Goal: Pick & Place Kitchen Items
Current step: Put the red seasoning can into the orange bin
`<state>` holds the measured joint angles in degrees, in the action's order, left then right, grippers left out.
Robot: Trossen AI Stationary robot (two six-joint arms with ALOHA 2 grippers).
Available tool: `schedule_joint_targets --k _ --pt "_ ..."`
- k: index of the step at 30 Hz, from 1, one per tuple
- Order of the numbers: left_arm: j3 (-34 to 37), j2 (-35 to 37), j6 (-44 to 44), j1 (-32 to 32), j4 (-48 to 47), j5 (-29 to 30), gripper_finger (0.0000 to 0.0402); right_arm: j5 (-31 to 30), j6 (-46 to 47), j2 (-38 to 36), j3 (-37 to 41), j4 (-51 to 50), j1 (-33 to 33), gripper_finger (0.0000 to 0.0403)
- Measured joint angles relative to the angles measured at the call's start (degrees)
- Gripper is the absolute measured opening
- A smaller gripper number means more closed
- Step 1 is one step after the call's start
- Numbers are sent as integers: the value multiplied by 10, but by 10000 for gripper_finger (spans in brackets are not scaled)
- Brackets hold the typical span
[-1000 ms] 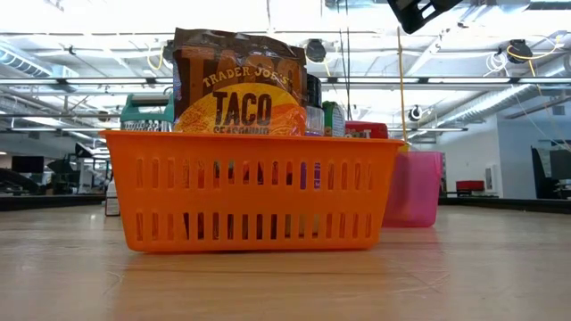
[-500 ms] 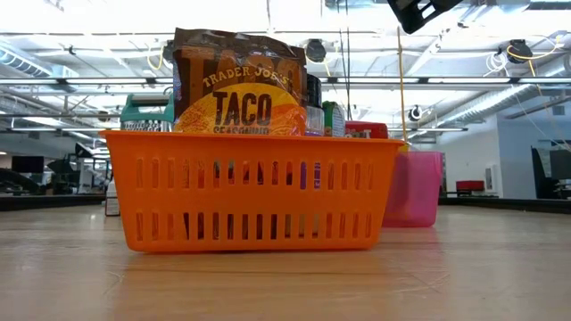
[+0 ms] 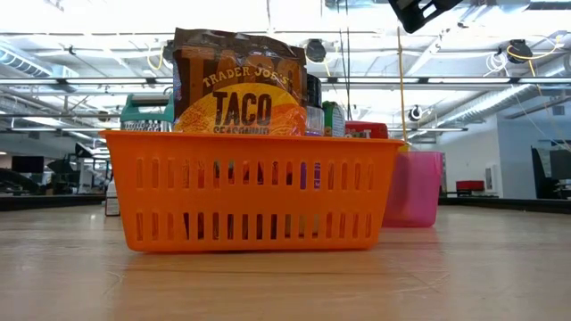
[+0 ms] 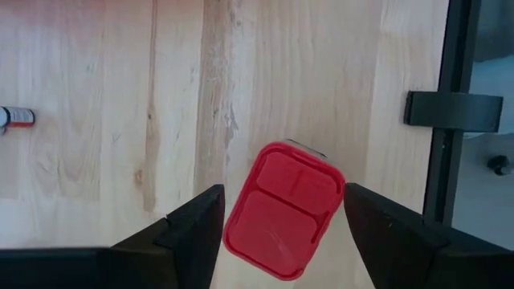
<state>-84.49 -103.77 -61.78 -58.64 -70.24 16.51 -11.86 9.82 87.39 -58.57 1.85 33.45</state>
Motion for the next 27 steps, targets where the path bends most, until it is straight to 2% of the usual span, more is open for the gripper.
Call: schedule_joint_targets --k 6,18,27 --pt "10 -3 -2 -10 11 0 253 0 0 0 0 0 0 89" --pt "114 1 -1 -12 44 14 253 0 0 0 0 -1 0 89" --pt "126 2 -49 -11 67 18 253 0 0 0 0 0 0 89"
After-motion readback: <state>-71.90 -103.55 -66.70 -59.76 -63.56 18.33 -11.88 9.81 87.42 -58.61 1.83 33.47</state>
